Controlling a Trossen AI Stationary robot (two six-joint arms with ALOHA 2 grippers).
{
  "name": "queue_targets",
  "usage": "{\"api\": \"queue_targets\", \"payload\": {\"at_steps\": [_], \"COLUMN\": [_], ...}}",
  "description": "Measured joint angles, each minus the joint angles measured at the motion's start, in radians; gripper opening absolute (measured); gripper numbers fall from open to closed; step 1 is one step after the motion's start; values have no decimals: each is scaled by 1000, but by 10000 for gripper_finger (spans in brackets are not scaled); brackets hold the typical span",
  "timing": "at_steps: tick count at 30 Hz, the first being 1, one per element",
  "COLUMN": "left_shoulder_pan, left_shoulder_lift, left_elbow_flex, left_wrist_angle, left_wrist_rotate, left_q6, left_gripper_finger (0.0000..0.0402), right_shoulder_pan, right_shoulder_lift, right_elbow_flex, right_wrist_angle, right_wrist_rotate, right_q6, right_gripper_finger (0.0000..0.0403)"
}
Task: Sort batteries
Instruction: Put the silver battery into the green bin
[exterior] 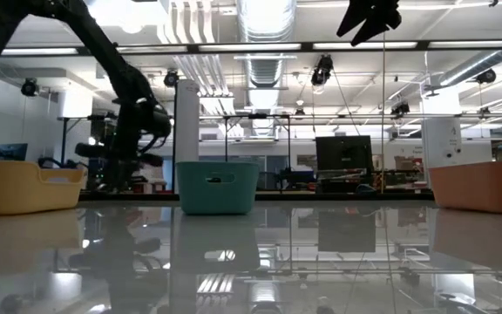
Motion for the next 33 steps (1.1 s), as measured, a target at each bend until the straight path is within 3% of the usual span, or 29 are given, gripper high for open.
{"api": "queue_targets", "payload": {"at_steps": [4,9,16,20,26,33], "left_shoulder_pan": [-23,-140,-436,-630,-879,-1059], "left_shoulder_lift": [-66,-194,-337,-385,-383,-320], "left_elbow_flex": [-4,-9,-16,-17,-16,-17], "left_wrist_angle": [12,117,294,413,461,361], "left_wrist_rotate": [-11,-31,-39,-48,-56,-55], "left_q6": [123,233,411,427,551,559], "left_gripper_finger": [8,6,5,4,4,4], "right_shoulder_pan": [-13,-12,18,68,228,530], "right_shoulder_lift": [0,-6,-71,-117,-180,-203], "right_elbow_flex": [0,0,0,0,-10,-84], "right_wrist_angle": [23,21,-57,-172,-278,-277], "right_wrist_rotate": [-49,-72,-193,-224,-207,-48], "right_q6": [-24,-29,62,152,375,679], "right_gripper_finger": [368,368,368,368,368,368]}}
